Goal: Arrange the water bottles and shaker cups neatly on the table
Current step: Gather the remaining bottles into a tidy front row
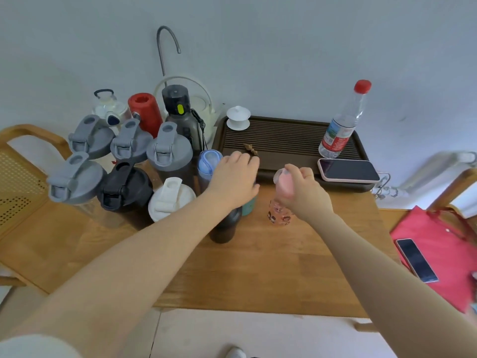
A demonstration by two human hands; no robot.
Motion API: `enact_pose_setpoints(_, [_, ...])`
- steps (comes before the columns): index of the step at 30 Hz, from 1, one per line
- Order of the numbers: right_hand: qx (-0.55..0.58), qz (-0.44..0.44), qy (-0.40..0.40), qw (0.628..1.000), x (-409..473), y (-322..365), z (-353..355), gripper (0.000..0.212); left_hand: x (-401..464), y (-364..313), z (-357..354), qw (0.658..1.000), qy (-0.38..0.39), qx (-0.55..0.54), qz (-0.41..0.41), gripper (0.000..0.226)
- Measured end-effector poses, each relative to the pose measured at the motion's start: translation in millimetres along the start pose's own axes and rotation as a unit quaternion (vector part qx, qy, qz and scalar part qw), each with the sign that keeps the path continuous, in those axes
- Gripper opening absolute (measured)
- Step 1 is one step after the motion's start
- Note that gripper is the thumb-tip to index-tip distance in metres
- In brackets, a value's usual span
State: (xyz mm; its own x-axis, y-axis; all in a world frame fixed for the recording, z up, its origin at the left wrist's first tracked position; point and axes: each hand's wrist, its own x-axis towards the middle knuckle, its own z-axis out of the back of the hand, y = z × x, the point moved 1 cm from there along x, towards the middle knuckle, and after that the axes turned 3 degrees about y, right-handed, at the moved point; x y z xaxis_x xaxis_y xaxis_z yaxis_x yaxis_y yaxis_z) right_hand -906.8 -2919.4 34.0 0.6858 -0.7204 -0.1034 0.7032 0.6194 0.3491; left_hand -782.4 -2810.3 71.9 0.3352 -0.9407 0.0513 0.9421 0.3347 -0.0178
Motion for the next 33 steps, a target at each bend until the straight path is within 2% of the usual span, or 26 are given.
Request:
enact_pose_setpoints(2, [-0.007,-0.009,-0.010,1.000,3.0,-5.7,1.4,0.073,27.4,-16.5,-6.4,0.995,0.089,0.045,0.024,0.054])
enact_pose_setpoints(4, [0.004,-0.018,-0.014,1.000,5.9,-12.1,3.3,0.075,43.8,-24.4,-20.0,0.978,0.182,0.080,0.064,0.073])
enact_pose_setpoints(6, [0.002,-0.008,-0.012,1.000,7.3,-16.3,3.8,0.076,47.3,-25.7,-29.1,0.964,0.227,0.097,0.102,0.086])
enact_pose_setpoints(7, [-0.001,0.002,-0.011,1.000,7.9,-17.7,4.1,0.076,46.8,-24.0,-30.6,0.962,0.230,0.101,0.106,0.084])
enact_pose_setpoints(10, [-0.001,0.024,-0.011,1.000,11.3,-20.7,5.3,0.075,39.8,-21.4,-26.2,0.972,0.211,0.088,0.059,0.066])
enact_pose_setpoints(13, [0.025,0.033,-0.016,0.999,15.0,-20.2,5.4,0.073,27.3,-28.7,-18.8,0.967,0.221,0.113,-0.052,0.053])
enact_pose_setpoints(17, [0.048,0.049,0.005,0.998,24.3,-8.1,4.2,0.072,5.6,-35.7,-19.8,0.945,0.233,0.133,-0.190,0.055])
enact_pose_setpoints(21, [0.063,0.091,0.034,0.993,34.4,18.0,-4.4,0.073,-17.1,-29.0,-28.9,0.936,0.203,0.151,-0.247,0.061])
enact_pose_setpoints(28, [0.106,0.143,0.065,0.982,47.5,60.3,-25.6,0.070,-52.7,11.9,-16.1,0.976,0.039,0.114,-0.181,0.083])
enact_pose_setpoints(31, [0.145,0.146,0.077,0.975,45.0,62.7,-24.7,0.071,-66.9,27.8,-23.3,0.987,0.072,0.079,-0.122,0.098])
enact_pose_setpoints(33, [0.194,0.146,0.036,0.969,30.4,54.2,-19.9,0.071,-71.0,37.6,-27.9,0.993,0.084,0.057,-0.057,0.099])
